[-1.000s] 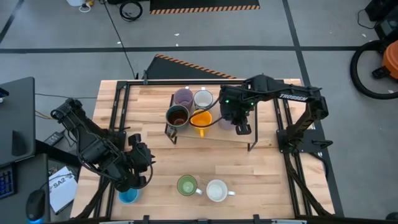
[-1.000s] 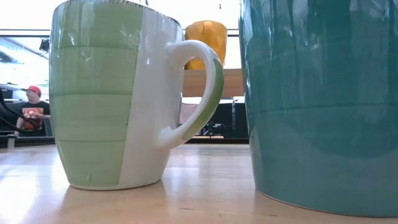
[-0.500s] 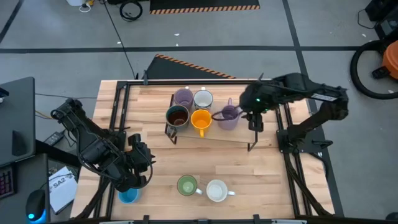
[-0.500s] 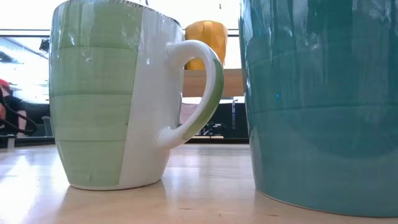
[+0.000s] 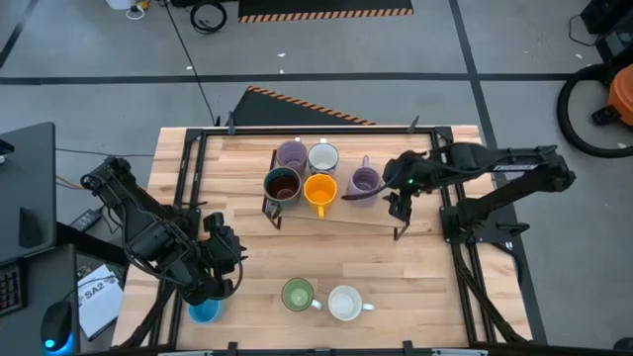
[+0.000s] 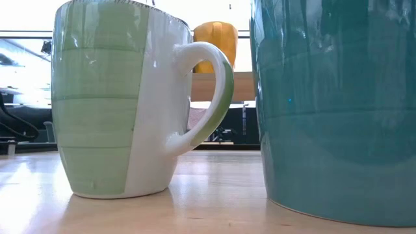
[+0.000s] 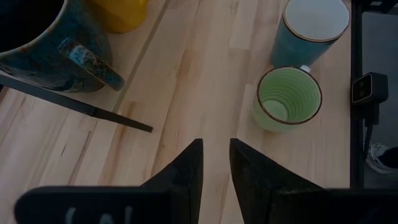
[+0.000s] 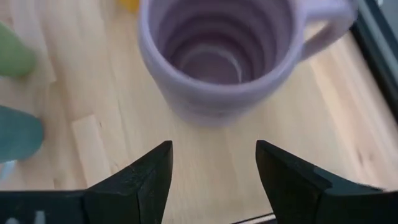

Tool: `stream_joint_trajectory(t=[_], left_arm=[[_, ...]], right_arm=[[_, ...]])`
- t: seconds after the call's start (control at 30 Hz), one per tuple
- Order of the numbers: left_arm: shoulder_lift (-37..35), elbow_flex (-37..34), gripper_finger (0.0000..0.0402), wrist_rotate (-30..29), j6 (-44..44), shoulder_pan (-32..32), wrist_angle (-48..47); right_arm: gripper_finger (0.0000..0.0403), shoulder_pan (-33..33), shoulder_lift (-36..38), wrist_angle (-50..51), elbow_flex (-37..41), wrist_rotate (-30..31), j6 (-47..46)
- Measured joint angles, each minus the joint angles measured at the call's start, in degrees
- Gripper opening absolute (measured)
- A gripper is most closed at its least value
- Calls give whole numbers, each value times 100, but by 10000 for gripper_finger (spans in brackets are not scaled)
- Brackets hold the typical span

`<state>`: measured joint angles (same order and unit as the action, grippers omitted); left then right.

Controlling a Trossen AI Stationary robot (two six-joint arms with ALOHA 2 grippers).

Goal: Place coffee mugs
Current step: Put the violet mug on the shelf

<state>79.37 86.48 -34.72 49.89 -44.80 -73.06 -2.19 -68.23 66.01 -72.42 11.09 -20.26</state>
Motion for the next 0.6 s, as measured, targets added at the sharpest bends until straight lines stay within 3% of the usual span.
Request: stream_joint_trajectory(t=[0.3, 0.6], left_arm=[[0, 0, 84, 0, -70, 0, -2], [0, 0, 84, 2, -61, 0, -4]], right_arm=[[236, -118, 2, -974, 912, 378, -92], [234, -95, 1, -1813, 1338, 609, -69]])
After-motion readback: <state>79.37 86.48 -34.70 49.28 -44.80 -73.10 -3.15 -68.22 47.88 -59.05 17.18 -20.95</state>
